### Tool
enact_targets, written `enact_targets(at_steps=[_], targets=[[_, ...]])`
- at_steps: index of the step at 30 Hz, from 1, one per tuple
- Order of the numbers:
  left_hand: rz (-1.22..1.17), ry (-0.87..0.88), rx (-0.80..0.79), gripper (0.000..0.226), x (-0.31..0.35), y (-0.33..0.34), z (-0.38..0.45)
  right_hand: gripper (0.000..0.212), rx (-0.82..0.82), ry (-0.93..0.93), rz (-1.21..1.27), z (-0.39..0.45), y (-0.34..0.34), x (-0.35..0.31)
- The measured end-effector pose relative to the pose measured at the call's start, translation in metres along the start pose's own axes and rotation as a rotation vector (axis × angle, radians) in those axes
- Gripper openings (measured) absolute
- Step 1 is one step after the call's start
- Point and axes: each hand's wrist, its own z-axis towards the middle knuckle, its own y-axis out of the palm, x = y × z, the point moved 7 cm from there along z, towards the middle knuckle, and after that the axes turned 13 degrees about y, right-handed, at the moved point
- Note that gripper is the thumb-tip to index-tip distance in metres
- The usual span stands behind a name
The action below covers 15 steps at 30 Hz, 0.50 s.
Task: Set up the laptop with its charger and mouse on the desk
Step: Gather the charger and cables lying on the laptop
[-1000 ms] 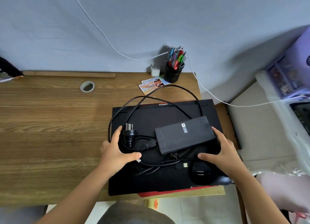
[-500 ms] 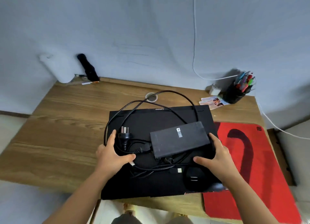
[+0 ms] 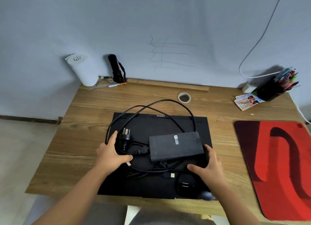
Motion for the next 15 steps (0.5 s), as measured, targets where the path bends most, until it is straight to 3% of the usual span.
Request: enact_targets(at_steps=[15], targets=[[0.070, 0.036, -0.041, 0.102, 0.002, 0.014, 0.015, 0.098, 0.142, 0.081, -0.003, -0.002, 0.002, 0.010]])
